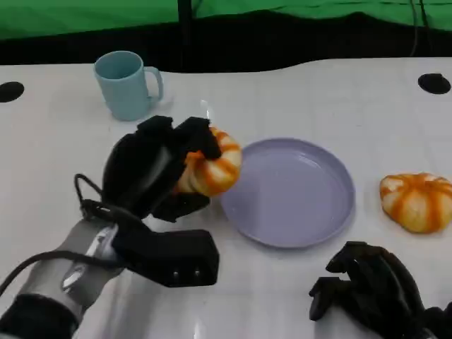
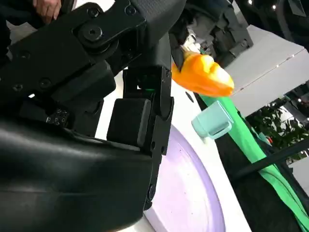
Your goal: Grasp the bread from the table and place it into the plate.
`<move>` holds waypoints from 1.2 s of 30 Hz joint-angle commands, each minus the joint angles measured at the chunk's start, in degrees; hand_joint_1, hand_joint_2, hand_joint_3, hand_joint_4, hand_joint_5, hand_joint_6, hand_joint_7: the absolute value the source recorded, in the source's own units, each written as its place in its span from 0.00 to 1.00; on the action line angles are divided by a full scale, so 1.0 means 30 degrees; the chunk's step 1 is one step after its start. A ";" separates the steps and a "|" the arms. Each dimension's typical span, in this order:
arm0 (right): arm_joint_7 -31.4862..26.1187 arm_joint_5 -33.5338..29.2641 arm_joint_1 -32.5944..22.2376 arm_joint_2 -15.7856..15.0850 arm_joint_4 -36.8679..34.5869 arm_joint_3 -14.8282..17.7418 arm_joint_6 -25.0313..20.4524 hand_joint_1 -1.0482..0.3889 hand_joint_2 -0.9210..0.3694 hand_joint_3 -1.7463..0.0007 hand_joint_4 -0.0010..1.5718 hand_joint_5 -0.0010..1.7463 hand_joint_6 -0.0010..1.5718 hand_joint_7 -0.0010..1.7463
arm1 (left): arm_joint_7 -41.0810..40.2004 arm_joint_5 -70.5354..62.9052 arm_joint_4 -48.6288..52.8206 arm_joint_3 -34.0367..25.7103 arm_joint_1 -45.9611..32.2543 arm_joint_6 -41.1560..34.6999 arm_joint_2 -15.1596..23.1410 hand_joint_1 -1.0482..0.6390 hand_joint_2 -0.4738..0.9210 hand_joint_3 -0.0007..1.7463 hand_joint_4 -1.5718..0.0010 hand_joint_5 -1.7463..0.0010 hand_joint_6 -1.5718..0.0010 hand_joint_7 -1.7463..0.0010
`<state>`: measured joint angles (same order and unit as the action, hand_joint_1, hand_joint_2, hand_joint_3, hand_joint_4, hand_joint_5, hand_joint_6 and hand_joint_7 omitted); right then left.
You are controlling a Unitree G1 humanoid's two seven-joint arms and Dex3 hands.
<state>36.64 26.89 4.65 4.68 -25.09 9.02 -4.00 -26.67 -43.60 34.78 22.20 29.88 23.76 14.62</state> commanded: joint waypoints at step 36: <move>0.0096 0.0273 -0.0191 -0.0186 0.0264 0.0202 -0.0424 0.00 0.18 1.00 1.00 0.43 1.00 0.23 | 0.4976 -0.0627 1.0334 0.4611 0.8549 -0.3463 -0.5663 0.33 1.00 0.22 0.77 0.69 0.73 0.94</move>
<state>37.07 27.08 4.57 4.57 -24.96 9.32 -4.87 -15.26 -44.99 65.70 35.04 53.79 15.35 -2.57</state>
